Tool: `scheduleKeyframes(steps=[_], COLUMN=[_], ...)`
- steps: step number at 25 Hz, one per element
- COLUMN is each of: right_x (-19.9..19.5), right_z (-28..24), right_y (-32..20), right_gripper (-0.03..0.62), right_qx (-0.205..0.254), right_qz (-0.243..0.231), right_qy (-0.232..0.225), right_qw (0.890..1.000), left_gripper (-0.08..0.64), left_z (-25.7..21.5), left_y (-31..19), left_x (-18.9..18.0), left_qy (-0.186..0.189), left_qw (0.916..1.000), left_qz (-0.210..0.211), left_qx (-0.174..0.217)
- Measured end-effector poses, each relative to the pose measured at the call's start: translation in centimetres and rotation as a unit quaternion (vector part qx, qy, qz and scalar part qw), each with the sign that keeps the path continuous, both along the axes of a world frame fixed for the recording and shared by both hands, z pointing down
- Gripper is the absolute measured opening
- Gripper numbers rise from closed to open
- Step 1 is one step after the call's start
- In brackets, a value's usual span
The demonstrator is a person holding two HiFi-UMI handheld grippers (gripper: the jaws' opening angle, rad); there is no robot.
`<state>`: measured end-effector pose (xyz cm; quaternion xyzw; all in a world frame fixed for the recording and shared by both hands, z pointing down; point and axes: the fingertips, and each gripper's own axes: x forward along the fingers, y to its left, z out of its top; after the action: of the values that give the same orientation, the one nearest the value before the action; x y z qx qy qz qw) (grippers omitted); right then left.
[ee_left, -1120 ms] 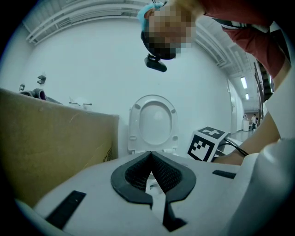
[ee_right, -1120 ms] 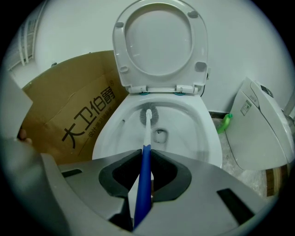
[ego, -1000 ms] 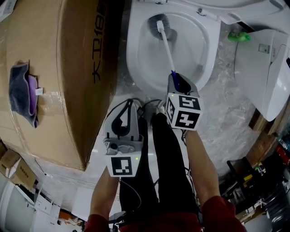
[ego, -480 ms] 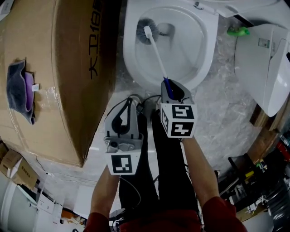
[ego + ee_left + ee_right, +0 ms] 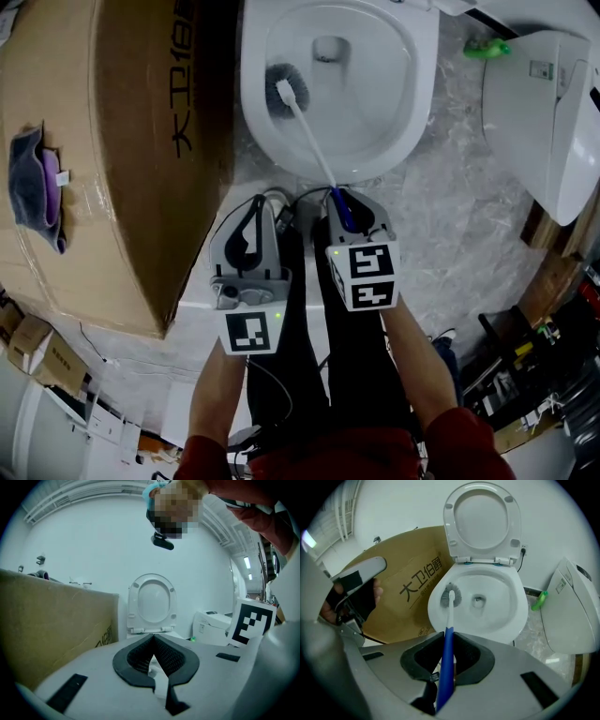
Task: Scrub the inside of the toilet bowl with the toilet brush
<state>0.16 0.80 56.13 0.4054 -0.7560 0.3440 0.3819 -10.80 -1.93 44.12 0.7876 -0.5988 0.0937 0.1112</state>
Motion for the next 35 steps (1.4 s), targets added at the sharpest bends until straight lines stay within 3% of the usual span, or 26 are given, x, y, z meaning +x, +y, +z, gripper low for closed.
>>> scheduleKeyframes(steps=[10,20,35], right_x=[2.8,7.9,14.4], right_z=[-1.1,-1.5,-2.0], right_y=[4.5,4.3,2.1], right_gripper=[0.061,0.061,0.061], right_qx=[-0.027,-0.049,-0.061], right_qz=[-0.040,-0.089,-0.044], right_qy=[0.023,0.083,0.148], right_qw=[0.999,0.991,0.986], left_gripper=[0.012,0.012,0.012], left_z=[0.0,0.0,0.1], left_y=[0.5,0.3,-0.6], left_x=[1.6,2.7,3.6], left_qy=[-0.001,-0.009,-0.015], left_qw=[0.9999,0.9994,0.9992], left_qz=[0.016,0.033,0.037], left_qx=[-0.003,-0.005,-0.007])
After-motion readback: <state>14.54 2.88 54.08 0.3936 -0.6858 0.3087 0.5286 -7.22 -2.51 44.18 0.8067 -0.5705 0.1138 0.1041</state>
